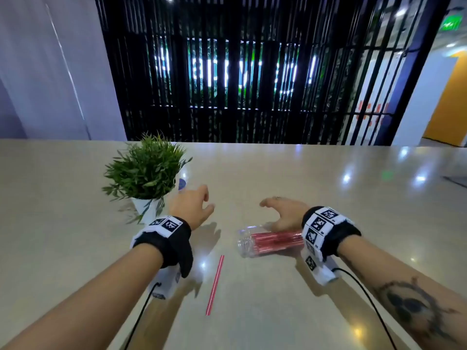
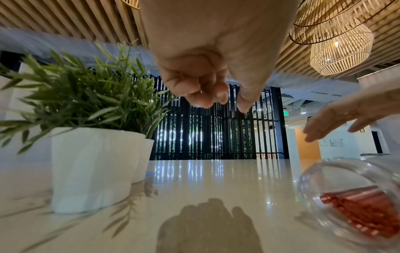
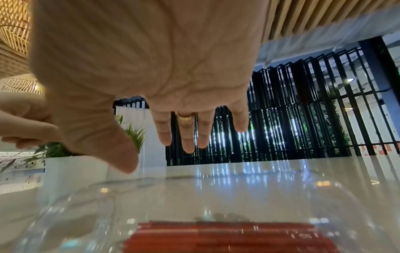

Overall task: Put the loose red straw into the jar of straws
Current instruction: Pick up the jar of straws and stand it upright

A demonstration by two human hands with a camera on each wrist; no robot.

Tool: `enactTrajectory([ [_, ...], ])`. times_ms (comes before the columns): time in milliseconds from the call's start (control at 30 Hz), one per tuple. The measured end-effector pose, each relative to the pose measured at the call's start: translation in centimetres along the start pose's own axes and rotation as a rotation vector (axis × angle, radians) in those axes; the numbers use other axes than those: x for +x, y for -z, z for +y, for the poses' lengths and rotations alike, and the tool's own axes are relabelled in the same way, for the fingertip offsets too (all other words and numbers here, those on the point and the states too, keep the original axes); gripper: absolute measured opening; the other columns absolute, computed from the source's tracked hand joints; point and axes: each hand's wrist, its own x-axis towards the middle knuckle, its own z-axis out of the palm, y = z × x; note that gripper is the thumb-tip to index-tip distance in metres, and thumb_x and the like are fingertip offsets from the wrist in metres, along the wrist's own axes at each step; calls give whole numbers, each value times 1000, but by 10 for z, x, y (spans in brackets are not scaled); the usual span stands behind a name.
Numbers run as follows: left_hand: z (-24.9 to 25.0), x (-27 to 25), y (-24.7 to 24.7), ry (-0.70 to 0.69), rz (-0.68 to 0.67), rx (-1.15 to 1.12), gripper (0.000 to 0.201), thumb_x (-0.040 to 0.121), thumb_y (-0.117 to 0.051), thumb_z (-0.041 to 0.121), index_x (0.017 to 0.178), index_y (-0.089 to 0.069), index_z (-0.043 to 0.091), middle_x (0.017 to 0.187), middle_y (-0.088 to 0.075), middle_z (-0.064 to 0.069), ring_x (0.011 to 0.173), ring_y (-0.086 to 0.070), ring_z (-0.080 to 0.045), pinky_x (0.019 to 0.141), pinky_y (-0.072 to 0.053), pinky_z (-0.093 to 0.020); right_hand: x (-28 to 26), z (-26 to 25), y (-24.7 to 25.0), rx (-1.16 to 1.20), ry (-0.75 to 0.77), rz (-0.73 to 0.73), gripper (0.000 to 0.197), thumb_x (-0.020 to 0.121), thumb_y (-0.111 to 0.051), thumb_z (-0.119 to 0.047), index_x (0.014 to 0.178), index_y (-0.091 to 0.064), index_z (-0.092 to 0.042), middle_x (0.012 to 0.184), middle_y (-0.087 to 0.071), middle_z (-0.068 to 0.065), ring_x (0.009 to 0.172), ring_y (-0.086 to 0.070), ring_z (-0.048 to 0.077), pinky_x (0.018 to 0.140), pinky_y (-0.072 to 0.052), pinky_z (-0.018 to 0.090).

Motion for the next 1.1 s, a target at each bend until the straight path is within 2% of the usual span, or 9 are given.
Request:
enactTrajectory([
  [100, -1, -4, -10, 22, -2, -70, 34, 84, -53, 35, 105, -46, 9, 98, -63, -16, 90, -58, -32, 72, -42, -37, 3, -3, -10, -102, -16, -109, 98, 63, -64, -46, 145, -15, -28, 155, -22, 4, 141, -24, 23, 113, -23, 48],
  [200, 1, -12, -18, 33, -29, -97, 34, 84, -53, 34, 107, -45, 9, 101, -61, -15, 93, -58, -32, 77, -45, -40, 7, -6, -24, -109, -30, -201, 109, 61, -75, -44, 146, -8, -29, 157, -19, 2, 142, -21, 21, 115, -15, 52],
  [333, -3, -17, -24, 31, -61, -50, 34, 86, -49, 34, 109, -43, 11, 93, -60, -14, 93, -58, -33, 76, -47, -42, 11, -5, -31, -94, -70, -241, 100, 60, -77, -35, 142, -20, -29, 142, -43, 1, 125, -45, 24, 105, -35, 40],
  [467, -6, -21, -27, 26, -101, 8, 30, 85, -46, 27, 110, -43, 11, 91, -67, -15, 85, -60, -34, 68, -42, -36, 15, -7, -33, -99, -75, -192, 93, 53, -78, -33, 134, -33, -28, 125, -53, -1, 110, -55, 24, 94, -47, 40],
  [633, -10, -25, -30, 33, -136, 13, 28, 84, -45, 23, 109, -45, 11, 76, -55, -7, 71, -49, -28, 63, -35, -32, 17, -6, -36, -27, -74, -111, 81, 45, -83, -39, 116, -49, -19, 108, -48, 1, 96, -52, 22, 82, -49, 36],
  [733, -11, -27, -32, 13, -160, 6, 28, 84, -45, 25, 109, -46, 12, 77, -55, -7, 75, -54, -30, 64, -38, -33, 15, -5, -32, 119, -63, -25, 71, 48, -83, -33, 105, -47, -15, 105, -54, 4, 91, -55, 23, 78, -49, 34],
  [866, -7, -35, -34, -27, -167, 1, 27, 86, -44, 28, 108, -47, 12, 78, -58, -6, 82, -61, -32, 65, -39, -33, 11, -3, -22, 332, -82, 136, 58, 55, -79, -27, 97, -41, -14, 81, -57, -3, 81, -60, 25, 71, -49, 34],
  [933, -3, -38, -34, -62, -142, 14, 27, 86, -43, 30, 107, -47, 13, 76, -57, -4, 81, -61, -32, 64, -39, -33, 9, -2, -19, 463, -85, 232, 59, 60, -80, -26, 101, -40, -13, 83, -54, -3, 80, -57, 23, 71, -44, 32],
  [1100, 7, -41, -32, -112, -190, 59, 29, 87, -42, 33, 106, -48, 12, 76, -55, -3, 82, -61, -31, 62, -36, -30, 2, -5, -9, 800, -58, 328, 73, 75, -70, -33, 129, -27, -9, 108, -49, 2, 96, -54, 20, 88, -42, 33],
])
